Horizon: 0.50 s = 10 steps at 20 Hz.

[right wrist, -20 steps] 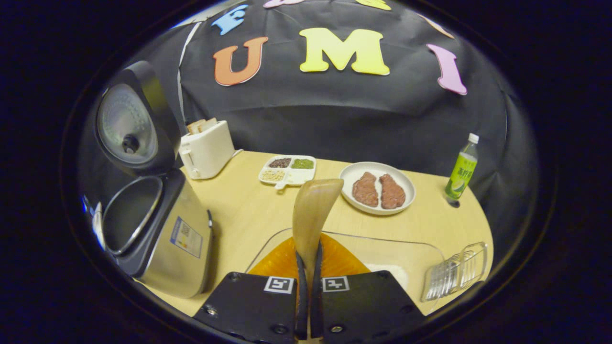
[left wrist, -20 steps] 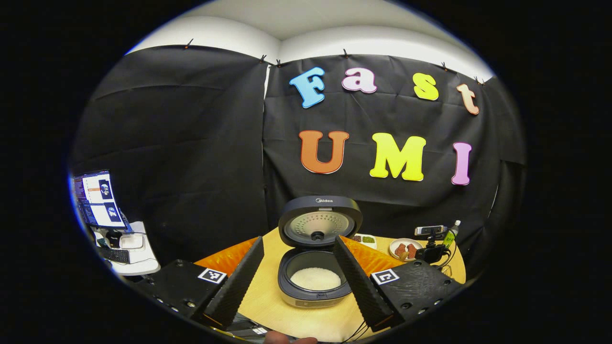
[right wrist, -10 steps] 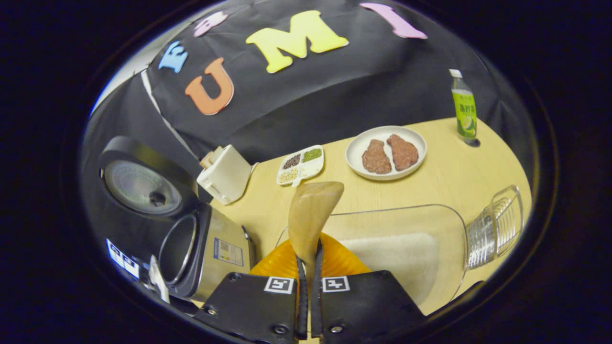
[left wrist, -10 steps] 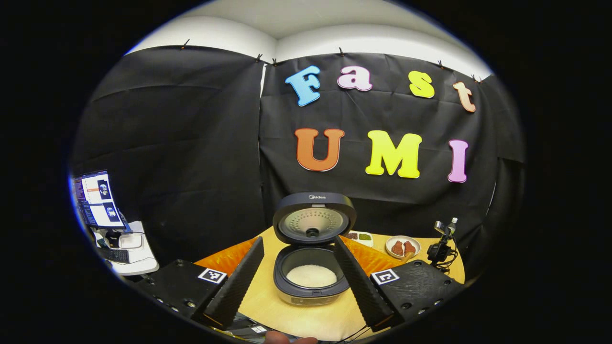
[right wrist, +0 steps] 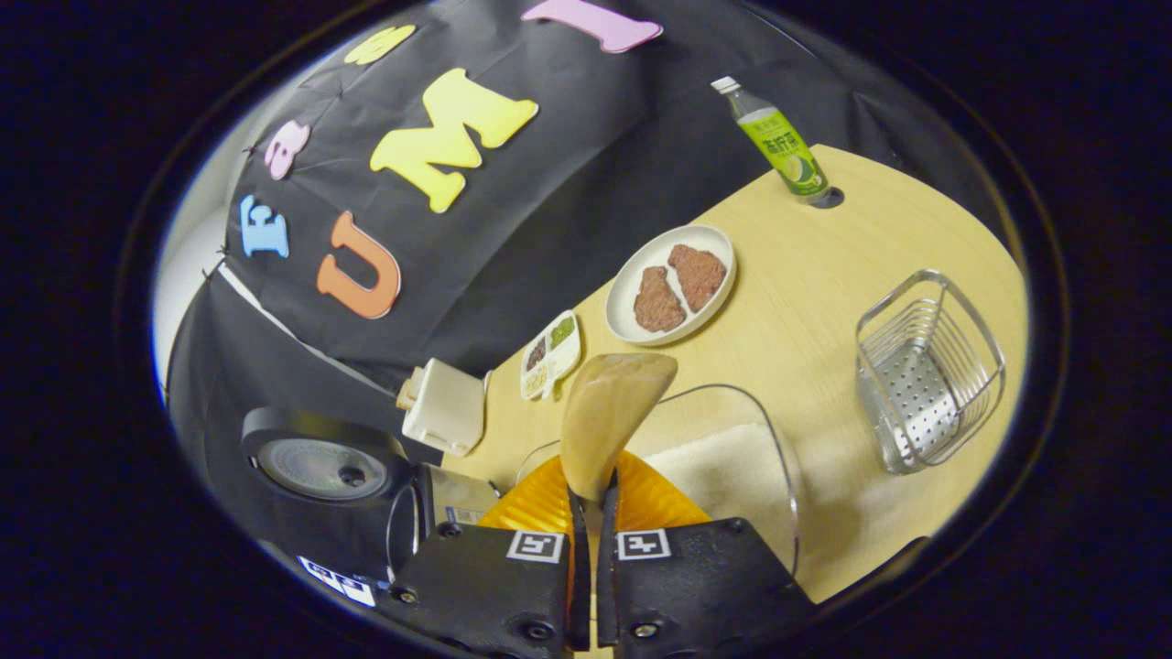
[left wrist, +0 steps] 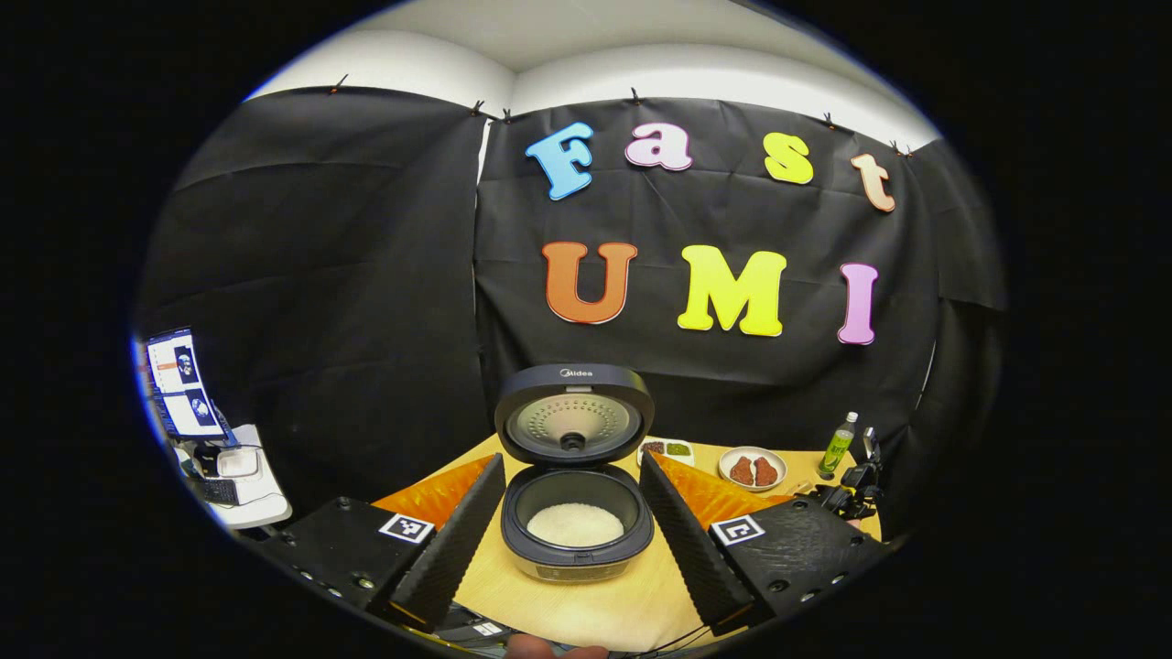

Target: Close the left gripper, press the button to open the rice cooker; take a wooden spoon from the chopstick holder with the right hand, scoop a spoonful of rice and pour it into the rice cooker, then put the wooden spoon back into the chopstick holder.

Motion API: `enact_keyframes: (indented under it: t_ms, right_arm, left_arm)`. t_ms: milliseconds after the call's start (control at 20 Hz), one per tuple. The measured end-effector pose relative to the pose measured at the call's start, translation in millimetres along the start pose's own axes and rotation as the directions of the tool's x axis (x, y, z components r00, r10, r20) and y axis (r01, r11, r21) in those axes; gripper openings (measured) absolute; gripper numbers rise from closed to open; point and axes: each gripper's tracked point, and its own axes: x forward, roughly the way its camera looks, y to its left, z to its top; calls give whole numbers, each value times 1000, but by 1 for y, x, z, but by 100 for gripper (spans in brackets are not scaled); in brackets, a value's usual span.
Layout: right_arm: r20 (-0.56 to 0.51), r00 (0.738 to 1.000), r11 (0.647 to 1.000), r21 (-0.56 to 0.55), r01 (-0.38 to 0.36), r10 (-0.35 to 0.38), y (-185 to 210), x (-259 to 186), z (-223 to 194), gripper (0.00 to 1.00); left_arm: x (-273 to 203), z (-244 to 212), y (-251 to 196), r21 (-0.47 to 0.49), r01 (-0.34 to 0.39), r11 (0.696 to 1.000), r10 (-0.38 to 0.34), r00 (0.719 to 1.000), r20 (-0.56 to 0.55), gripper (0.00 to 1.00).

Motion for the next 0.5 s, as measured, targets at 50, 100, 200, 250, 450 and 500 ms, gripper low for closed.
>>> enact_keyframes:
  t_ms: [50,100,200,250,450,500]
  right_arm:
    - [14,1000,1000,7,-9,9,0,-5,8,8]
    - [27,1000,1000,18,-15,14,-1,-10,13,8]
    - [65,998,998,46,-31,28,1,-19,29,8]
    - [87,996,997,67,-43,37,2,-24,38,8]
    - [145,985,978,172,-115,90,19,-48,55,8]
    - [152,984,975,182,-124,97,26,-52,58,8]
  left_arm:
    - [0,-1,-2,-3,7,1000,-7,1000,-3,95]
    - [-2,-4,-4,-8,14,1000,-14,1000,-12,95]
    - [-5,-4,-6,-13,27,1000,-27,999,-18,95]
    - [-6,-2,-6,-18,31,999,-31,999,-13,95]
    - [-10,5,-7,-36,51,998,-51,999,18,95]
    - [-12,4,-5,-32,52,998,-52,998,23,95]
